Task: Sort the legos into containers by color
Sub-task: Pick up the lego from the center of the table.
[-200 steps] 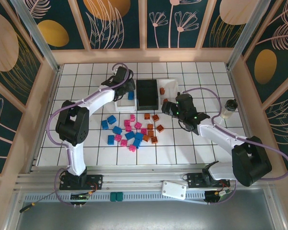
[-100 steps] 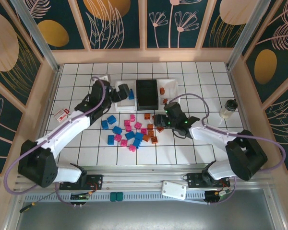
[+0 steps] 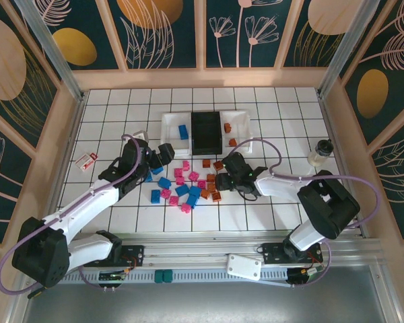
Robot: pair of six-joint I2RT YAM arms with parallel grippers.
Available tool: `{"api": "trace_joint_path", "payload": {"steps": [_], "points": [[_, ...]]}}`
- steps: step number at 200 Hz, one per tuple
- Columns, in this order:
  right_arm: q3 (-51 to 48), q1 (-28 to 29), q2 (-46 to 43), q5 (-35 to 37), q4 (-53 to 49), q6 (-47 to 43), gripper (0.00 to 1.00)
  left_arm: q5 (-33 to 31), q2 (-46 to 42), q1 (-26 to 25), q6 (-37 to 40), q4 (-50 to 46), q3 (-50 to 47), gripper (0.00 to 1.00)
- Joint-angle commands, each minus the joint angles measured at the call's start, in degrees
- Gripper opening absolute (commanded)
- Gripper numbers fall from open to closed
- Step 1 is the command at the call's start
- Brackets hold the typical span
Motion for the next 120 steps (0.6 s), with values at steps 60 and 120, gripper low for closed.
{"api": "trace_joint_path", "payload": {"steps": [60, 120], "points": [[2.4, 0.7, 4.2, 3.7, 2.4, -3.2, 0.62, 0.6, -0.2, -0.2, -1.2, 1.7, -2.2, 0.98], [4.5, 1.0, 6.1, 4.6, 1.0, -4.6, 0.43, 0.6, -0.7, -0.2, -1.2, 0.9, -2.7, 0.98]]}}
